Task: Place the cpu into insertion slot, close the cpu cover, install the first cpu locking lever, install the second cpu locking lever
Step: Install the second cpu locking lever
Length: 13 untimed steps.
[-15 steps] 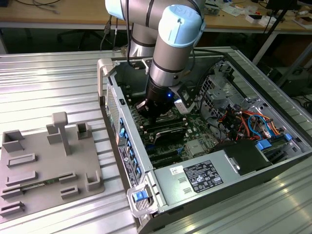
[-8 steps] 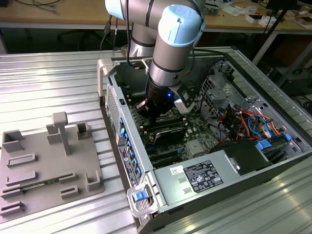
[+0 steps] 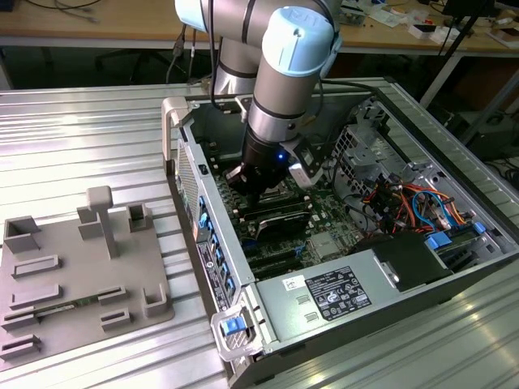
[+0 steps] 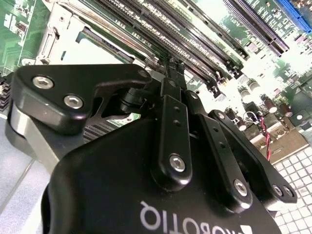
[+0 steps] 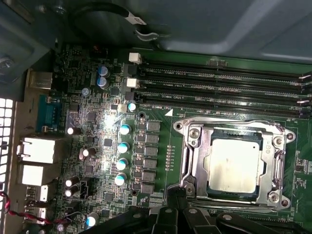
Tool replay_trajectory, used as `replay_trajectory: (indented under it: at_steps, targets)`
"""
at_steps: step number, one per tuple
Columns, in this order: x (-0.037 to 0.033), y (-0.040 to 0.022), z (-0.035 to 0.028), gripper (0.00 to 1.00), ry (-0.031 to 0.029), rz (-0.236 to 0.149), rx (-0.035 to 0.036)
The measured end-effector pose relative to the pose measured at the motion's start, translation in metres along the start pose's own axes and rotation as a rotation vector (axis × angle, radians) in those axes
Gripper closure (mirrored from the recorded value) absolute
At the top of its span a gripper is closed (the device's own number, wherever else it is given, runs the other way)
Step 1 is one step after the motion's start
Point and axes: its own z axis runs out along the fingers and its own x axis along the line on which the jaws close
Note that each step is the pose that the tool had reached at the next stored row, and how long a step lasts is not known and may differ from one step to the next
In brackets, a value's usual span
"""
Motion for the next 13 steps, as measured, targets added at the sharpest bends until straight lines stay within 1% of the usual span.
replay_trajectory:
  at_steps: [1, 2, 3, 4, 5, 13]
  targets:
    - [0.0, 0.0003, 0.0, 0.89, 0.0, 0.0, -0.0007]
    - [0.0, 0.0011, 0.0001, 0.89, -0.001, 0.0, -0.009]
    - [-0.0001, 0.0012, 0.0001, 0.89, -0.0014, -0.001, -0.0155]
    - [-0.0001, 0.0012, 0.0001, 0.89, -0.0018, -0.001, -0.0202]
    - [-0.0001, 0.0013, 0.0004, 0.89, -0.0021, -0.001, -0.0223]
    - [-0.0001, 0.001, 0.0019, 0.89, -0.0006, -0.002, -0.0226]
